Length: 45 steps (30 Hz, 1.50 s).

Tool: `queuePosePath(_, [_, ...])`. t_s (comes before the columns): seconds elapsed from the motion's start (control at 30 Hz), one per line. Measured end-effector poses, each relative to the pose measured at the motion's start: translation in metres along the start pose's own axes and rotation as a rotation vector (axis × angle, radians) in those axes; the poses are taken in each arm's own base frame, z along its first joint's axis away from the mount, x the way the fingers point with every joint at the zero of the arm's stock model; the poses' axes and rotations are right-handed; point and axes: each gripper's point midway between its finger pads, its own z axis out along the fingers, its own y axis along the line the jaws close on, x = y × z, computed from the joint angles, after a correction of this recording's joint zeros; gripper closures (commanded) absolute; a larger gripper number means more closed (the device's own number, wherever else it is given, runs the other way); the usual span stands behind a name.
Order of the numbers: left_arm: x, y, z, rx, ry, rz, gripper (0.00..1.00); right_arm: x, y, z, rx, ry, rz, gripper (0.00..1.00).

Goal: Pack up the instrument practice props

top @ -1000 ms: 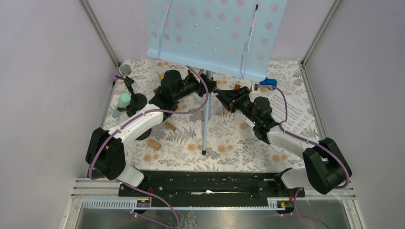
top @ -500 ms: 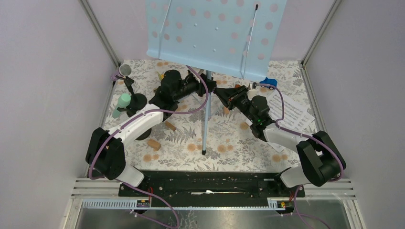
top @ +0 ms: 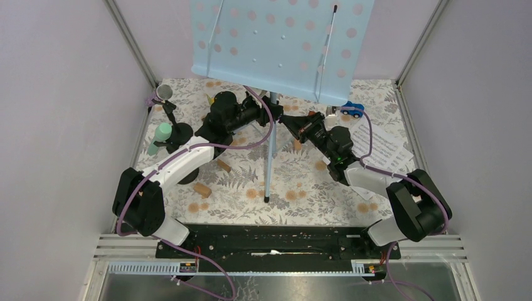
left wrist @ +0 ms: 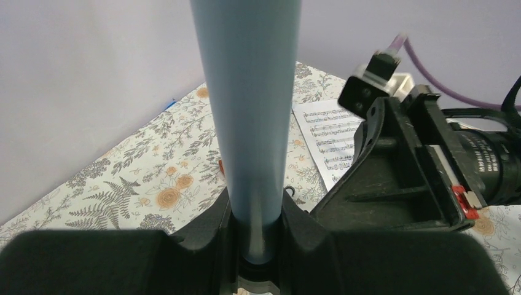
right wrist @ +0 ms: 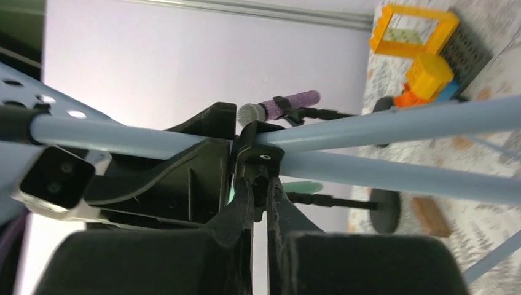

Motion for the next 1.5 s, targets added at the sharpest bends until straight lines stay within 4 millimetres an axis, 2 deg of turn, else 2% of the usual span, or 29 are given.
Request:
queuePosePath(0.1, [0.000, 0.000, 0.000, 0.000, 0.001, 0.000, 1.00, 0.003, 0.002, 0.000, -0.013, -0.012, -0.200, 1.00])
queuePosePath(0.33, [0.001, 0.002, -0.002, 0.003, 0.008, -0.005, 1.00, 0.010, 0.004, 0.002, -0.056, -0.078, -0.924, 1.00])
queuePosePath(0.57, [0.002, 0.002, -0.002, 0.005, 0.009, -0.004, 1.00, 0.015, 0.004, 0.001, -0.114, -0.007, -1.638, 1.00])
queuePosePath(0.8, [0.002, 0.005, -0.003, -0.003, 0.011, -0.005, 1.00, 0.018, 0.000, 0.005, 0.026, 0.192, -2.366, 1.00])
queuePosePath(0.83, [0.002, 0.005, -0.003, -0.003, 0.011, -0.005, 1.00, 0.018, -0.001, 0.005, 0.067, 0.223, -2.512, 1.00])
queuePosePath(0.87, [0.002, 0.005, -0.003, -0.003, 0.011, -0.005, 1.00, 0.018, -0.001, 0.004, 0.076, 0.228, -2.540, 0.97])
queuePosePath(1.0, [0.002, 0.005, -0.003, -0.002, 0.011, -0.005, 1.00, 0.017, -0.006, 0.003, 0.191, 0.228, -2.864, 0.85])
queuePosePath(1.1, [0.002, 0.005, -0.003, -0.002, 0.011, -0.005, 1.00, 0.017, -0.004, 0.004, 0.268, 0.156, -2.972, 0.68])
queuePosePath(1.17, [0.002, 0.004, -0.003, 0.000, 0.010, -0.005, 1.00, 0.019, -0.004, 0.003, 0.282, 0.127, -2.973, 0.55])
queuePosePath(1.23, [0.001, 0.004, -0.003, 0.001, 0.009, -0.004, 1.00, 0.028, -0.008, 0.000, 0.256, 0.123, -2.960, 0.43])
queuePosePath(1.3, [0.001, 0.004, -0.003, 0.000, 0.008, -0.004, 1.00, 0.040, -0.015, -0.004, 0.223, 0.138, -2.938, 0.27])
queuePosePath(1.4, [0.001, 0.004, -0.003, 0.000, 0.008, -0.004, 1.00, 0.045, -0.018, -0.012, 0.200, 0.108, -2.853, 0.19])
queuePosePath(1.5, [0.001, 0.004, -0.003, 0.001, 0.008, -0.004, 1.00, 0.041, -0.001, -0.029, 0.169, -0.066, -2.659, 0.12])
